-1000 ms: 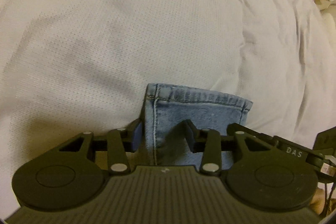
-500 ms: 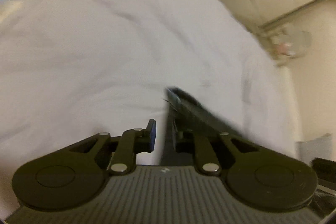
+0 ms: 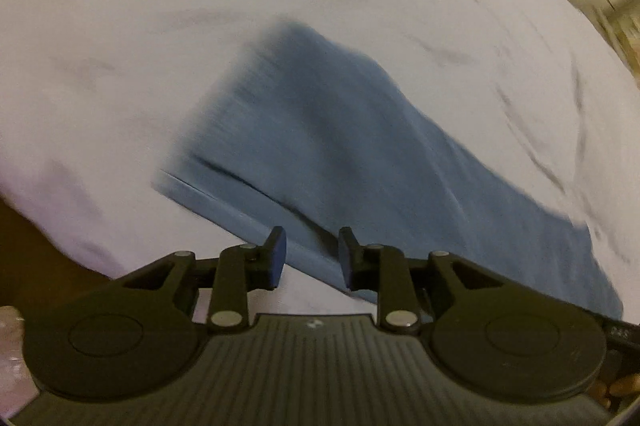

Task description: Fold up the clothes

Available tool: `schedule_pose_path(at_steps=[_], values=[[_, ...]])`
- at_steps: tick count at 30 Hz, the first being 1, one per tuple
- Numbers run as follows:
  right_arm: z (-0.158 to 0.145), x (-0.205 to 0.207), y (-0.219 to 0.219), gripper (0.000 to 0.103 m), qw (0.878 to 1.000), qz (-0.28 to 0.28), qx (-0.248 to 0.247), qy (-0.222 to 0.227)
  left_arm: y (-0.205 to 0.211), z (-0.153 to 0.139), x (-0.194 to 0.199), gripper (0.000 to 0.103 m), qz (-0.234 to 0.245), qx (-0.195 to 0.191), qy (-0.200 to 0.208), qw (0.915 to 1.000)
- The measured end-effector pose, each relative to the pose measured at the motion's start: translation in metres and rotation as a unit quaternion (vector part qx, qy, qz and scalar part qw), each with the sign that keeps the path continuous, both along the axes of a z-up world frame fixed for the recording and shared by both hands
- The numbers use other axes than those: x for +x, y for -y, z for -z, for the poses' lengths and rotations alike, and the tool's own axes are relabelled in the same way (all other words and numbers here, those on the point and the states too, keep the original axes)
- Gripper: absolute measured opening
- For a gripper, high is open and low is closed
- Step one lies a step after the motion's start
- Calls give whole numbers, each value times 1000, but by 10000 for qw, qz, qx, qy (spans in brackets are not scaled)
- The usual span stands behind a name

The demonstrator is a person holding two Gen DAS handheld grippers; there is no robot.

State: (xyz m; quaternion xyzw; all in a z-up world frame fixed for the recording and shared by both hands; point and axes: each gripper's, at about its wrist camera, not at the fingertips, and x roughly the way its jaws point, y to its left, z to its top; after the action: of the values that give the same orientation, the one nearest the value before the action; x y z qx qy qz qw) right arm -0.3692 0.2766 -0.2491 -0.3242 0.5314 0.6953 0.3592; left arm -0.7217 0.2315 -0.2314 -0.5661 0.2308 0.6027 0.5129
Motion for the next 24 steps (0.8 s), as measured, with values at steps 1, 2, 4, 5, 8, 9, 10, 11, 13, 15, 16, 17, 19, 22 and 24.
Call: schedule_pose_path(at_steps=[1,2,4,5,8,9,10,11,13,15,16,17,19,22,24], values=[[3,27,8,69,9994,291,66,171,-1,6,13,23,21,51,51,10000],[7,55,18,69,9975,610,139,343,-3,12,24,23,31,103,108,9999],[14,106,36,69,9899,1198,358,662,-7,22,43,23,144,278,179,9994],[18,127,44,69,9850,1436,521,798,-10,25,49,23,344,442,170,9983],[36,171,61,69,9653,1962,1102,1323,-19,38,62,24,869,818,113,9928],[43,178,63,69,9594,2099,1222,1433,-23,43,66,24,1009,911,90,9907],[51,181,66,69,9547,2219,1333,1467,-26,47,70,24,1150,1003,66,9883],[59,185,70,69,9510,2325,1448,1435,-26,52,72,24,1211,1102,42,9865],[77,188,77,69,9462,2438,1650,1343,-22,58,75,24,1270,1399,-33,9820],[86,179,79,73,9391,2444,1958,1412,-12,64,73,24,1316,1695,-48,9767],[89,175,80,74,9348,2416,2120,1509,-5,67,71,24,1314,1841,-42,9741],[92,170,81,76,9302,2387,2274,1613,4,69,66,24,1276,1947,-17,9725],[93,164,90,78,9219,2436,2484,1707,23,74,52,24,1153,2078,63,9713],[87,159,102,77,9156,2727,2521,1541,42,71,28,23,860,2088,290,9737],[74,158,115,76,9160,2960,2465,1121,53,64,12,25,596,2300,273,9710]])
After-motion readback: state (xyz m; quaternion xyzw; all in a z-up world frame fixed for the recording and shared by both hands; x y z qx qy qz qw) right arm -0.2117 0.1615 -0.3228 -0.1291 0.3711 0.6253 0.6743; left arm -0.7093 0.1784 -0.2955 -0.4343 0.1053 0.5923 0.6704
